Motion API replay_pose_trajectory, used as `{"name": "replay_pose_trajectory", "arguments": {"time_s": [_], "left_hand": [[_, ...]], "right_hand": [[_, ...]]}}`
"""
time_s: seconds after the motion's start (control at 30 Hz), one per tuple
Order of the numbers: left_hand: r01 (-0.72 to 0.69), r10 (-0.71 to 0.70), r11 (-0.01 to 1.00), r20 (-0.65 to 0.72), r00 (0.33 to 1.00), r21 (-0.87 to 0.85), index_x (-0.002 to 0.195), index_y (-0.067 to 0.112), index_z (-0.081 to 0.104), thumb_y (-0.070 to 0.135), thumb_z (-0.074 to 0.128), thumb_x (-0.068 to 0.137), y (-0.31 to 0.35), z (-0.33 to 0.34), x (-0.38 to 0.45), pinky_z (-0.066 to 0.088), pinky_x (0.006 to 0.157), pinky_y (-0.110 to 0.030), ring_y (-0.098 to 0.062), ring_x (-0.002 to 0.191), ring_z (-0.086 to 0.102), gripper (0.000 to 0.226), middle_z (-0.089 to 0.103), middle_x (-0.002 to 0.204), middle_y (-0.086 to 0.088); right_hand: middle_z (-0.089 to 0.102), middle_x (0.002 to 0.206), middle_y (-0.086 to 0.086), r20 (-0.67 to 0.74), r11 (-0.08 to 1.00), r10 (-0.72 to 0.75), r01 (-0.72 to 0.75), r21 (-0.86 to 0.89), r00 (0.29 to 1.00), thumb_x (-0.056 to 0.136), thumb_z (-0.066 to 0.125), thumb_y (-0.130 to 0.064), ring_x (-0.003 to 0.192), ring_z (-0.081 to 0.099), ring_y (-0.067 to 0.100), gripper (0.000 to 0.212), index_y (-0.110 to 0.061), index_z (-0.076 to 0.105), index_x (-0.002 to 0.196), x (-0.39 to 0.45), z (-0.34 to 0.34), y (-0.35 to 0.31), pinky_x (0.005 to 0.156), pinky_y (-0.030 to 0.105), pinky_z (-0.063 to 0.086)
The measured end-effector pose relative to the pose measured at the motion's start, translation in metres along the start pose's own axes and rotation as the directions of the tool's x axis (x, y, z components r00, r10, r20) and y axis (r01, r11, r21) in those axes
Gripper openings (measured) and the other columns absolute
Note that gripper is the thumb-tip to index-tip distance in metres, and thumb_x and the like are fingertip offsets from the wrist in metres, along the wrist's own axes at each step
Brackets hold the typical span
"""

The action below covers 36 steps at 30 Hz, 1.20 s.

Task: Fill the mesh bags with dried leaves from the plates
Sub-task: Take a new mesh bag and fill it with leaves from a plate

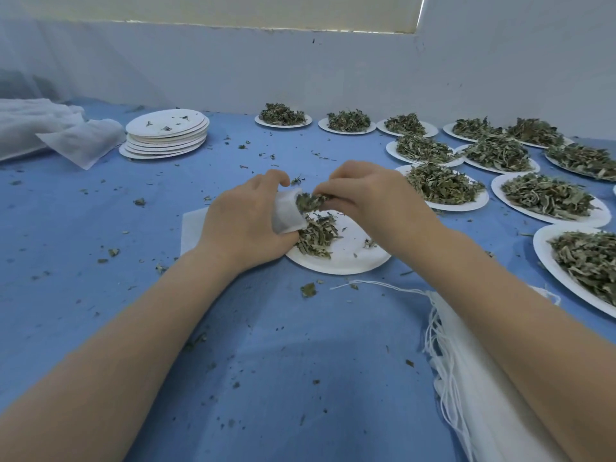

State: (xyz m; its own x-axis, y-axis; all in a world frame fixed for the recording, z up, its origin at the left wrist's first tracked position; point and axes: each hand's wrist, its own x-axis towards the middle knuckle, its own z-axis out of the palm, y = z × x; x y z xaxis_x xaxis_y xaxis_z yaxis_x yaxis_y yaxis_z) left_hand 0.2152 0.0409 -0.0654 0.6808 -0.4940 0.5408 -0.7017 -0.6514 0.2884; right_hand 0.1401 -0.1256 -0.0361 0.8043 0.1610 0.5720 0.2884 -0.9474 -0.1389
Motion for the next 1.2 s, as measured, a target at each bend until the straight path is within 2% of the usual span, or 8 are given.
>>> {"name": "replay_pose_trajectory", "arguments": {"time_s": [0.2,0.37,0.57,0.67,0.83,0.97,1.07,1.2], "left_hand": [[-0.031,0.030,0.999,-0.014,0.999,-0.009,0.116,0.015,0.052,0.035,0.071,0.064,0.010,0.001,0.000,0.044,0.072,-0.035,-0.029,0.092,0.060,0.059,0.062,0.106,-0.005],[-0.053,0.051,0.998,-0.045,0.998,-0.042,0.113,0.011,0.054,0.043,0.060,0.060,0.020,0.001,-0.001,0.042,0.069,-0.034,-0.031,0.088,0.059,0.062,0.063,0.102,-0.006],[0.011,-0.017,0.993,-0.048,0.999,-0.117,0.114,0.014,0.052,0.042,0.057,0.058,0.024,-0.003,0.003,0.041,0.069,-0.032,-0.027,0.089,0.057,0.062,0.061,0.102,-0.001],[0.013,-0.020,0.988,-0.046,0.999,-0.154,0.113,0.015,0.055,0.038,0.064,0.061,0.026,-0.006,0.003,0.040,0.069,-0.030,-0.025,0.087,0.058,0.057,0.062,0.100,0.000],[-0.065,0.058,0.995,-0.088,0.994,-0.082,0.107,0.007,0.059,0.025,0.076,0.063,0.033,-0.001,0.000,0.041,0.063,-0.033,-0.031,0.080,0.060,0.051,0.065,0.095,-0.007],[-0.098,0.095,0.995,-0.102,0.990,-0.024,0.101,0.008,0.062,0.021,0.076,0.062,0.033,0.000,-0.002,0.035,0.058,-0.028,-0.031,0.072,0.061,0.044,0.066,0.086,-0.006],[-0.093,0.091,0.995,-0.062,0.994,-0.038,0.107,0.013,0.057,0.029,0.074,0.061,0.032,-0.002,0.000,0.037,0.061,-0.028,-0.029,0.077,0.060,0.051,0.064,0.091,-0.001],[-0.078,0.074,0.993,-0.047,0.996,-0.093,0.121,0.018,0.048,0.033,0.071,0.060,0.024,-0.004,0.002,0.036,0.066,-0.028,-0.026,0.087,0.058,0.067,0.060,0.109,0.001]], "right_hand": [[0.064,0.093,0.012,0.075,0.986,-0.108,0.116,-0.118,0.991,0.086,0.063,-0.008,0.086,0.056,0.029,0.014,-0.007,0.072,0.097,0.000,0.003,-0.007,0.066,0.035,0.044],[0.067,0.084,0.002,-0.022,0.958,0.108,-0.099,0.271,0.994,0.080,0.068,-0.008,0.073,0.055,0.012,0.015,-0.011,0.074,0.093,0.002,0.001,-0.020,0.075,0.025,0.045],[0.067,0.086,-0.017,0.163,0.718,0.301,-0.336,0.610,0.940,0.079,0.068,-0.009,0.084,0.064,-0.005,0.024,-0.029,0.070,0.092,0.004,-0.007,-0.025,0.085,0.021,0.050],[0.065,0.095,-0.007,0.185,0.786,0.272,-0.329,0.523,0.944,0.083,0.065,-0.009,0.090,0.063,0.003,0.016,-0.021,0.071,0.090,0.004,-0.009,-0.025,0.091,0.028,0.046],[0.067,0.077,0.011,0.136,0.869,0.276,-0.308,0.387,0.951,0.075,0.065,-0.007,0.068,0.054,0.016,0.008,-0.010,0.072,0.077,0.004,-0.004,-0.034,0.068,0.029,0.042],[0.051,0.048,-0.013,0.342,0.897,0.210,-0.319,0.306,0.916,0.085,0.058,-0.010,0.053,0.044,0.003,0.038,-0.027,0.048,0.053,0.006,-0.004,-0.032,0.051,0.019,0.032],[0.053,0.055,-0.011,0.417,0.848,0.140,-0.326,0.418,0.898,0.090,0.051,-0.009,0.053,0.044,-0.001,0.021,-0.013,0.059,0.071,0.005,-0.009,-0.028,0.051,0.012,0.034],[0.066,0.088,0.019,0.327,0.783,0.190,-0.344,0.518,0.926,0.091,0.050,-0.012,0.061,0.044,0.006,0.020,-0.009,0.068,0.096,0.004,-0.011,-0.022,0.053,0.018,0.033]]}}
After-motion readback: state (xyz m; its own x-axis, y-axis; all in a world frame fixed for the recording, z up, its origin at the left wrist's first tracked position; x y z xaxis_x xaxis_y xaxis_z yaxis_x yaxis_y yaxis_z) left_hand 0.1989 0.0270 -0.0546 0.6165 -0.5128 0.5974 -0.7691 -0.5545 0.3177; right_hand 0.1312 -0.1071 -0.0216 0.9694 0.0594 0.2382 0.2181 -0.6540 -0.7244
